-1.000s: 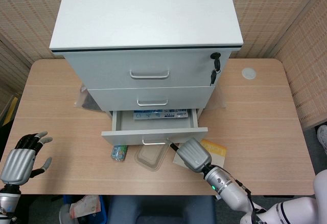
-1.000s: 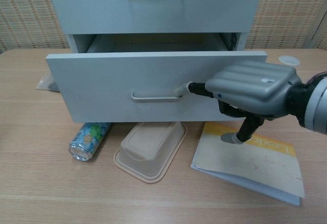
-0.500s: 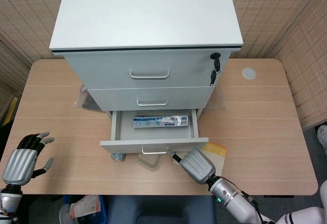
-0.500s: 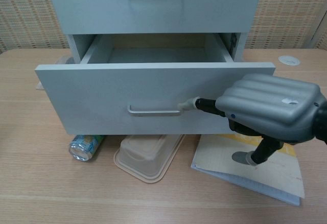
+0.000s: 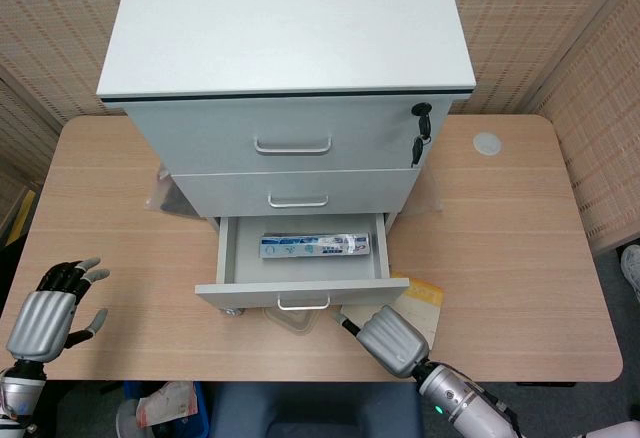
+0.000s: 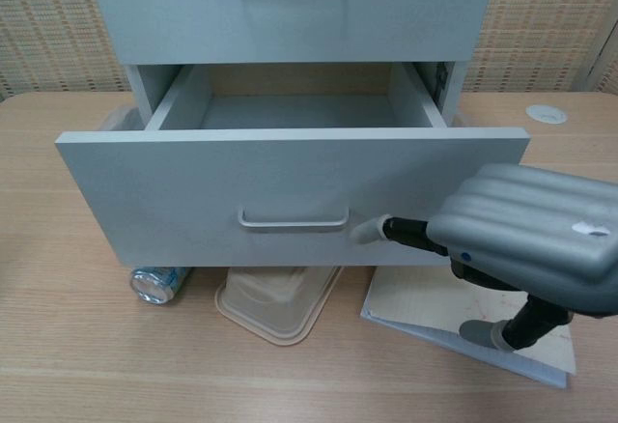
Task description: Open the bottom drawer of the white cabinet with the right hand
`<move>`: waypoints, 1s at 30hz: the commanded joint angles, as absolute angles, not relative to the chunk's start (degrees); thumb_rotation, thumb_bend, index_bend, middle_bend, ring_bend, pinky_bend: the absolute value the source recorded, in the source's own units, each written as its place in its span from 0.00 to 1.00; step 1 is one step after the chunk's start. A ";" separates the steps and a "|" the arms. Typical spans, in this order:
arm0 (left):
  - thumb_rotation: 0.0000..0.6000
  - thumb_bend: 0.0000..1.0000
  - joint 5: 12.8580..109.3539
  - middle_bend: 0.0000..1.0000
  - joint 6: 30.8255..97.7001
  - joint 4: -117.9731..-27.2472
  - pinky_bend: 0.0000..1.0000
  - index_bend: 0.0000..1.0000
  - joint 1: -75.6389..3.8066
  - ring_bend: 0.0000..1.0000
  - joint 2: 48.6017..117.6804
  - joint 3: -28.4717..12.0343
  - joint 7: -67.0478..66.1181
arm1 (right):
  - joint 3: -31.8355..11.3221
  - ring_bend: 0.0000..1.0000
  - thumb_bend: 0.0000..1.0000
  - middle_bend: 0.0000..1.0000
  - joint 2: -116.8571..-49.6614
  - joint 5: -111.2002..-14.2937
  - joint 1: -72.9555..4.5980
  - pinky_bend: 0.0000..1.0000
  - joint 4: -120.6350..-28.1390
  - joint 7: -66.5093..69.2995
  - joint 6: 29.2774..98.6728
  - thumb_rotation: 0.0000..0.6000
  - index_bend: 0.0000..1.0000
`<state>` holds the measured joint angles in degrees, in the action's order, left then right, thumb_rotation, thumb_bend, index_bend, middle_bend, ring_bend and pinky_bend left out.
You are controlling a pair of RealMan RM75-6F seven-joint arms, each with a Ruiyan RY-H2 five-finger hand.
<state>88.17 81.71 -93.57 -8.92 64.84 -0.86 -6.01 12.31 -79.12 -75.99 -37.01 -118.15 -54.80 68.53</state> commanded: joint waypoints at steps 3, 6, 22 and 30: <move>1.00 0.32 88.14 0.19 81.75 -93.90 0.15 0.26 -8.98 0.16 64.61 -0.97 -6.15 | 11.72 0.97 0.22 0.93 -77.84 -82.25 -35.38 0.85 -118.61 -52.05 70.51 1.00 0.11; 1.00 0.32 88.07 0.19 81.93 -94.18 0.15 0.26 -8.95 0.16 64.31 -1.09 -6.35 | 12.23 0.97 0.22 0.93 -76.34 -85.86 -34.51 0.85 -119.97 -51.53 71.22 1.00 0.11; 1.00 0.33 87.85 0.19 82.38 -94.97 0.15 0.26 -8.73 0.16 63.73 -1.26 -6.63 | 8.61 0.86 0.22 0.82 -68.18 -97.68 -27.24 0.85 -120.76 -45.15 80.99 1.00 0.11; 1.00 0.33 87.14 0.19 81.52 -94.65 0.15 0.26 -9.13 0.16 64.04 -1.50 -6.78 | 5.69 0.63 0.22 0.63 -65.54 -96.40 -24.03 0.77 -118.71 -41.09 83.41 1.00 0.11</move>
<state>87.20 81.58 -94.68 -9.08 64.01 -1.47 -6.75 6.16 -65.93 -96.88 -24.57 -119.15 -41.58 82.98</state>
